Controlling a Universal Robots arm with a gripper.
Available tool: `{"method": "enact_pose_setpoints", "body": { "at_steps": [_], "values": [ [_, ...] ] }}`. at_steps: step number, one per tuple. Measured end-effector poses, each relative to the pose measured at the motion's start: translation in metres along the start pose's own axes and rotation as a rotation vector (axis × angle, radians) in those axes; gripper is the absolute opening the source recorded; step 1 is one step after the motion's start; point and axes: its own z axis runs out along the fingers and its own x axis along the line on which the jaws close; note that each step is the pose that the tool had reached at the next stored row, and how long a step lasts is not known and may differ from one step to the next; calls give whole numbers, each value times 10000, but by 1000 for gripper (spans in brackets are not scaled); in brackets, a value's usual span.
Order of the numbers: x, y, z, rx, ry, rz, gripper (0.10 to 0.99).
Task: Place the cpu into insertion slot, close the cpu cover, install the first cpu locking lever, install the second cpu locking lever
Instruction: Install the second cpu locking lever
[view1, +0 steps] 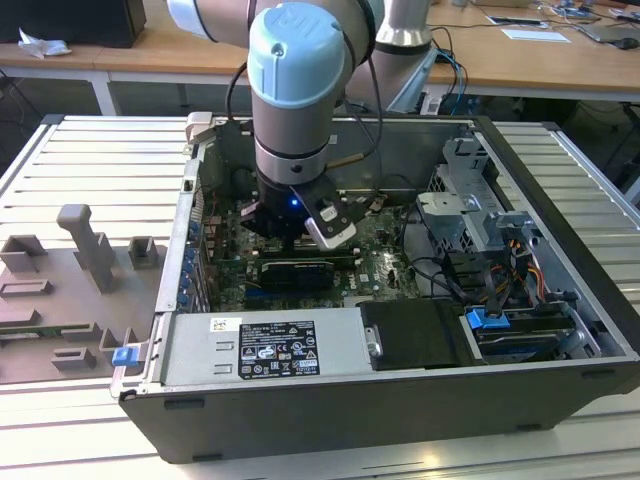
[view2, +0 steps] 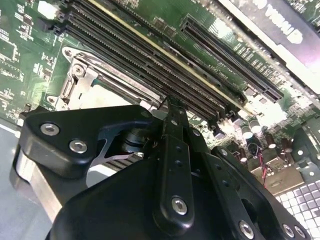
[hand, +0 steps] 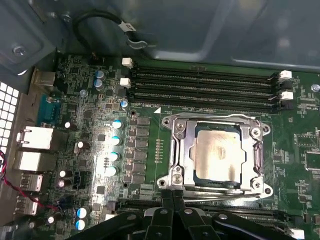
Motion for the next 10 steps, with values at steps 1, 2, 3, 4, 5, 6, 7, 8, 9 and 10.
{"method": "enact_pose_setpoints", "body": {
  "at_steps": [1, 2, 3, 4, 5, 6, 7, 8, 9, 10],
  "values": [
    [1, -2, 5, -59, -5, 1, 106],
    [3, -3, 10, -120, -11, 2, 106],
    [6, -6, 22, -223, -18, 1, 106],
    [10, -10, 35, -308, -25, 1, 106],
    [15, -12, 44, -382, -29, 0, 106],
    [19, -13, 48, -430, -33, 0, 106],
    [25, -14, 53, -484, -38, 1, 106],
    [33, -16, 62, -551, -42, 2, 106],
    [37, -17, 66, -574, -44, 3, 106],
    [42, -18, 71, -596, -44, 3, 106]
  ]
}}
